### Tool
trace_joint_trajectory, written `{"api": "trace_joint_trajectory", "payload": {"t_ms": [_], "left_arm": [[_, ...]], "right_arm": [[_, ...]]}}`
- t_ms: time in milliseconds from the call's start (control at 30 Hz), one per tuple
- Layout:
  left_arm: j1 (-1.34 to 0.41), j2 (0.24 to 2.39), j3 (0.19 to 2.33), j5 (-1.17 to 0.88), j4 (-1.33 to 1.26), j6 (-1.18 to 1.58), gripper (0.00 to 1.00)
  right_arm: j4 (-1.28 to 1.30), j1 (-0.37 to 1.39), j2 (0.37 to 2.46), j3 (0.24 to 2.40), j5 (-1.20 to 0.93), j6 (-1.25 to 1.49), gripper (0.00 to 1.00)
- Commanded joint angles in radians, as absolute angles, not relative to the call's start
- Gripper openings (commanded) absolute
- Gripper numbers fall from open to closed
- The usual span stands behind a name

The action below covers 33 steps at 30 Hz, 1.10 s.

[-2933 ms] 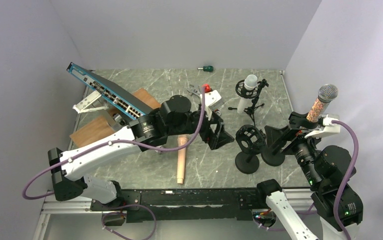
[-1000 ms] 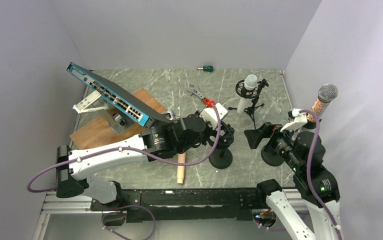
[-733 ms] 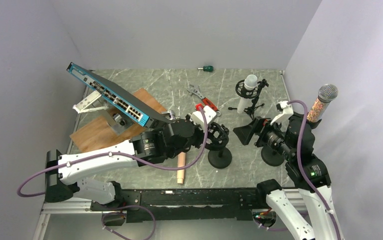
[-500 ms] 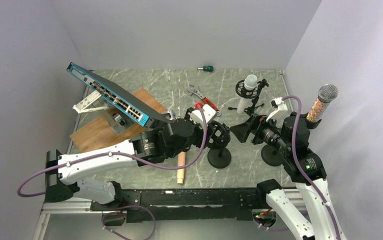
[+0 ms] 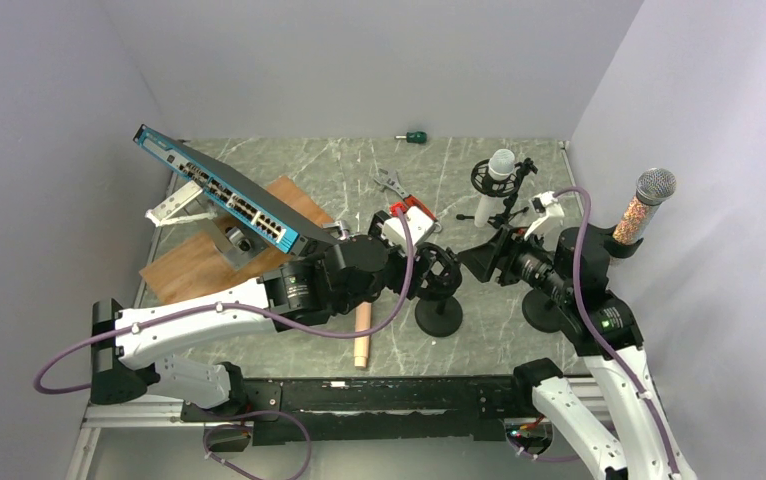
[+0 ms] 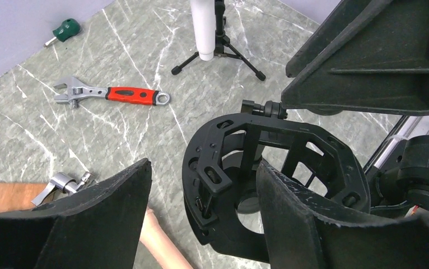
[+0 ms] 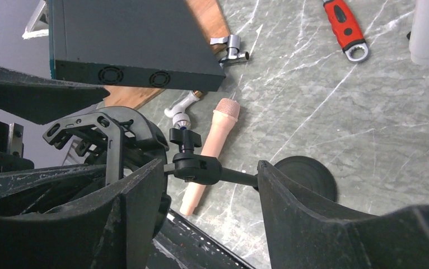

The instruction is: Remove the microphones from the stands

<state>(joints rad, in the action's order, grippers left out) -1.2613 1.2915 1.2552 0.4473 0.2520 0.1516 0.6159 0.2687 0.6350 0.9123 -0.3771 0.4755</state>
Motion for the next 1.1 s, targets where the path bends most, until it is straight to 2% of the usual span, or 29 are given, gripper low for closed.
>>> {"api": "trace_joint_trajectory", "payload": {"t_ms": [0, 233, 700, 1067], "left_arm": [[-1.266, 1.299, 1.282, 0.423, 0.215, 0.165, 0.71], [-1.266, 1.324, 1.26, 0.397, 0.213, 0.194, 0.65], [-1.266, 1.362, 1.185, 0.343, 0.199, 0.287, 0.48], [-1.266, 1.383, 1.132, 0.328, 0.184, 0.323, 0.46]], "right_arm": [[0.557, 0.266, 0.641, 0.892, -0.403, 0.477, 0.64], [0.551, 0.267, 0.62, 0.819, -0.391, 0.484, 0.64], [0.608, 0.266, 0.578, 0.731, -0.34, 0.497, 0.67], [0.627, 0.267, 0.547, 0.649, -0.325, 0.542, 0.67]]}}
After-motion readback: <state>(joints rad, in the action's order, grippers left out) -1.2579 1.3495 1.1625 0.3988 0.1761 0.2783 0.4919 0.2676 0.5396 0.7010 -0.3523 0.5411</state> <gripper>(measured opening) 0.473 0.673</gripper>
